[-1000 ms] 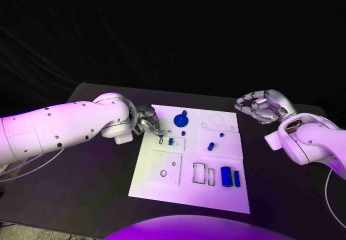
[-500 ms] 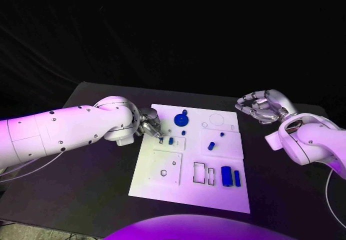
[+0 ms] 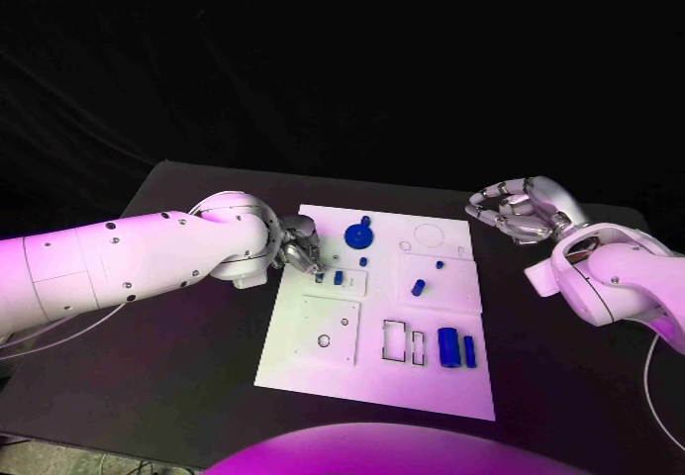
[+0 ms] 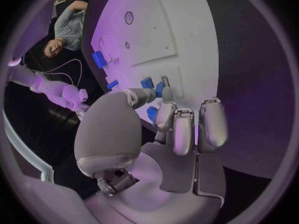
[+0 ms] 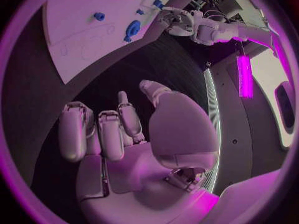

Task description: Assemble the parts on the task board

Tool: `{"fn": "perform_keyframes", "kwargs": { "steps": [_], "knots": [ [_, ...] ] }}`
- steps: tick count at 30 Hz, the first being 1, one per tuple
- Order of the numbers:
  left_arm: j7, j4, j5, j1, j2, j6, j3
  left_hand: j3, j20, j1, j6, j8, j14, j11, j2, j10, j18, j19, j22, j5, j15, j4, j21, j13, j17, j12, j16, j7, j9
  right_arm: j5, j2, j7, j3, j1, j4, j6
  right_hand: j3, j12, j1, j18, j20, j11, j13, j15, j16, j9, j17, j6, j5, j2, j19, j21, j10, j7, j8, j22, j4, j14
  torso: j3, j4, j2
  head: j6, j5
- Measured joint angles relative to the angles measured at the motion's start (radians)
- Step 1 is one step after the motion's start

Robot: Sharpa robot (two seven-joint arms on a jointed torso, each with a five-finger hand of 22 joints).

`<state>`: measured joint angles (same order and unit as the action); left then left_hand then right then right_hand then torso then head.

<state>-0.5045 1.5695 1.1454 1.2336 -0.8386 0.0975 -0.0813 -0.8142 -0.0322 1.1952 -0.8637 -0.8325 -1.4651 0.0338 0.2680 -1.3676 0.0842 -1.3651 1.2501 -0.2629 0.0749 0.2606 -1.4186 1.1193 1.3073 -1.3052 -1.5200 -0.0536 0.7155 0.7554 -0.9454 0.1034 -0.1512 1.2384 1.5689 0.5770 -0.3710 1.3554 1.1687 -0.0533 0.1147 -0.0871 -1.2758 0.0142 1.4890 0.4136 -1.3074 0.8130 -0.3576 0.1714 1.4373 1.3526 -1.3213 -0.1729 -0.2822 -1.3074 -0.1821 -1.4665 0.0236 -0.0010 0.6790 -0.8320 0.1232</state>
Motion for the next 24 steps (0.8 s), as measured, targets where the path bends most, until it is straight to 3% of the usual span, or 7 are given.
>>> {"fn": "perform_keyframes", "kwargs": {
  "steps": [24],
  "knots": [
    [-0.002, -0.002, 0.038, -0.001, 0.001, 0.05, -0.001, 0.0, 0.004, -0.003, 0.0, -0.009, -0.004, 0.0, 0.003, 0.0, 0.0, -0.004, 0.003, 0.0, 0.004, 0.0, -0.004, 0.006, 0.0, -0.004, 0.0, 0.0, 0.0, -0.001, 0.0, 0.0, 0.0, -0.002, 0.0, -0.001, 0.0, 0.0, 0.0, 0.0, 0.0, 0.0, 0.0, 0.0, 0.0, 0.0, 0.0, 0.0, 0.0, 0.0, 0.0, 0.0, 0.0, 0.0, 0.0, -0.001, 0.0, 0.0, 0.0002, 0.0005, 0.0, -0.007, -0.002]
  ]
}}
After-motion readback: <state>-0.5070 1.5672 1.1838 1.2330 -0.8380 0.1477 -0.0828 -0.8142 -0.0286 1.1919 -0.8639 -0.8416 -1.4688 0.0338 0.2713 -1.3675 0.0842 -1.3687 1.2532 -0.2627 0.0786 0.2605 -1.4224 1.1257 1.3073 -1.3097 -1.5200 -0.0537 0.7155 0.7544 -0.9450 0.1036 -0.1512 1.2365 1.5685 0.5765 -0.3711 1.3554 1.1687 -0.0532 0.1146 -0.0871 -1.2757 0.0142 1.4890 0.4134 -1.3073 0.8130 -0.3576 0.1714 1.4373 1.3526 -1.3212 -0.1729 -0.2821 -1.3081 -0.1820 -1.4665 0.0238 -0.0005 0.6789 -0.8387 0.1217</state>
